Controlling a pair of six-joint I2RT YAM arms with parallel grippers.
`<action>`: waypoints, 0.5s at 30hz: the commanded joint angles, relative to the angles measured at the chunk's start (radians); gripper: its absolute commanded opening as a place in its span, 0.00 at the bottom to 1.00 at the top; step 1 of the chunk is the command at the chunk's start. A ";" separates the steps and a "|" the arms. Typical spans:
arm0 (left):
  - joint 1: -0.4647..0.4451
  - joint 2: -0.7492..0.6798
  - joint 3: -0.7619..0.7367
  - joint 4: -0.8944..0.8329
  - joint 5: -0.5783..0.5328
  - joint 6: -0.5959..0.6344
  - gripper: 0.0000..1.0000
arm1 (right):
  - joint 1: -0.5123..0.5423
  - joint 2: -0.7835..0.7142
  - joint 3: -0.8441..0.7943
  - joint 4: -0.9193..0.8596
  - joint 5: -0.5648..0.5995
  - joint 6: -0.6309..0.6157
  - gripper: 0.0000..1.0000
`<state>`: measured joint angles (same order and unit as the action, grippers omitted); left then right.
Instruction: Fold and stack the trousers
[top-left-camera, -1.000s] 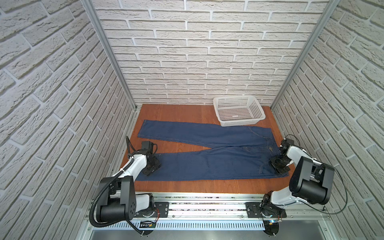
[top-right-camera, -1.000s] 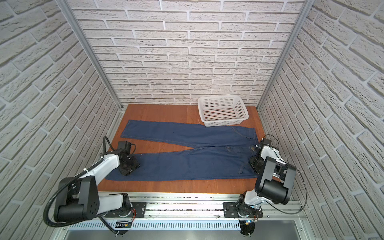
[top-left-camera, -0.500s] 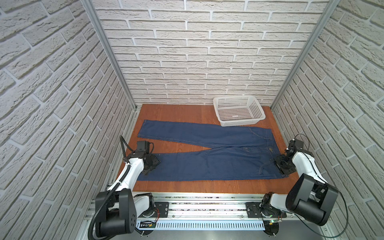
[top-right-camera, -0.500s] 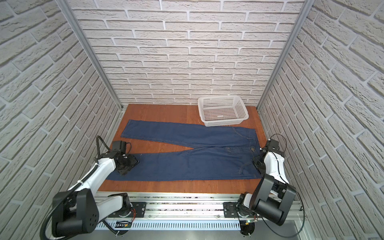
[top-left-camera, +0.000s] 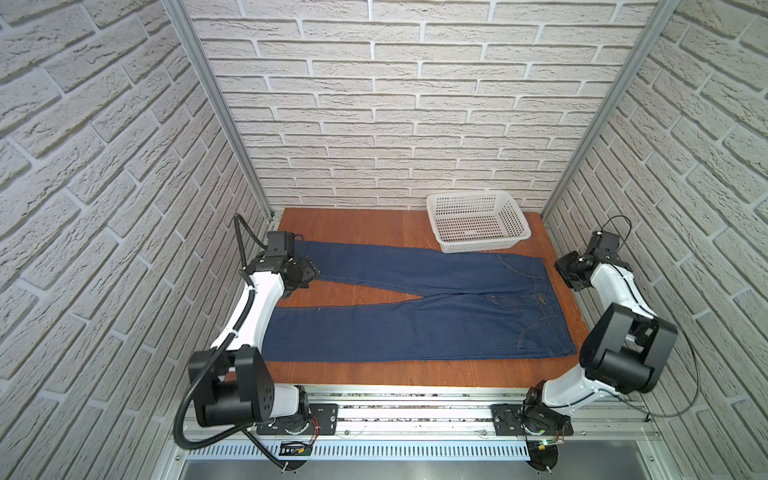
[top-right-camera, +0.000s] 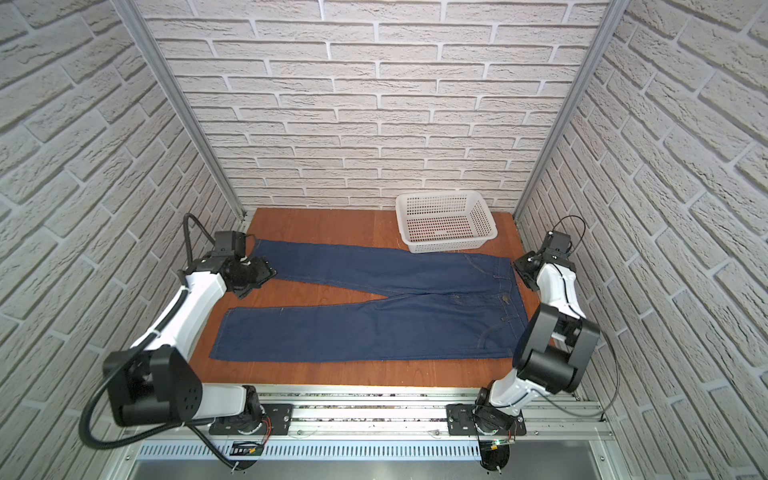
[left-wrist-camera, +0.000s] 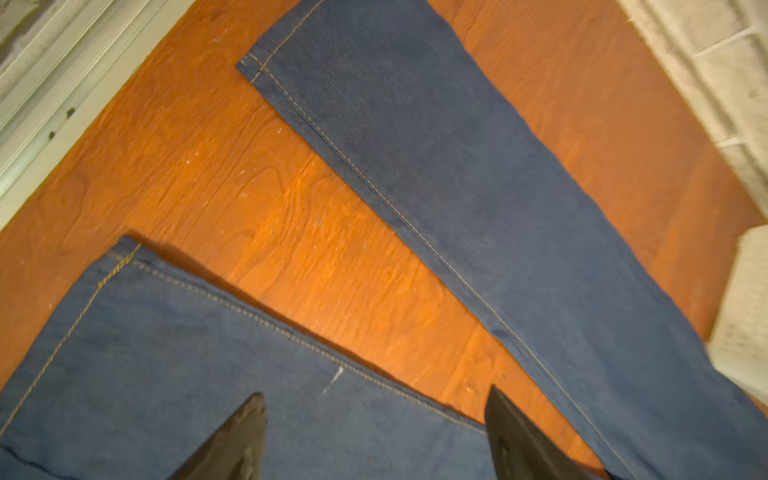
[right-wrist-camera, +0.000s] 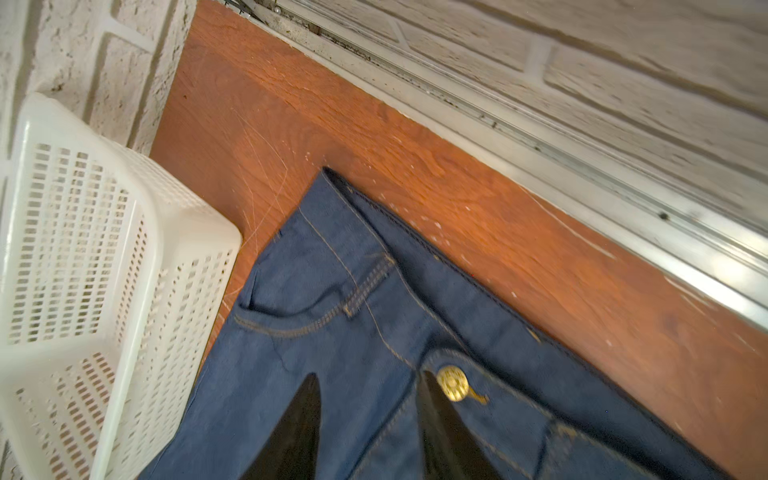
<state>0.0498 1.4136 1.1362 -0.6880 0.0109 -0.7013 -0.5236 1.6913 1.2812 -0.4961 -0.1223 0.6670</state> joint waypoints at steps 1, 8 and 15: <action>0.000 0.085 0.084 0.046 -0.020 0.050 0.83 | 0.022 0.128 0.145 0.054 0.007 -0.059 0.40; 0.006 0.239 0.219 0.070 -0.040 0.081 0.86 | 0.064 0.318 0.317 0.037 0.031 -0.062 0.43; 0.014 0.309 0.270 0.082 -0.034 0.107 0.86 | 0.099 0.447 0.446 -0.001 0.073 -0.054 0.43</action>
<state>0.0551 1.7096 1.3819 -0.6243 -0.0113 -0.6220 -0.4351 2.1124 1.6798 -0.4736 -0.0856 0.6174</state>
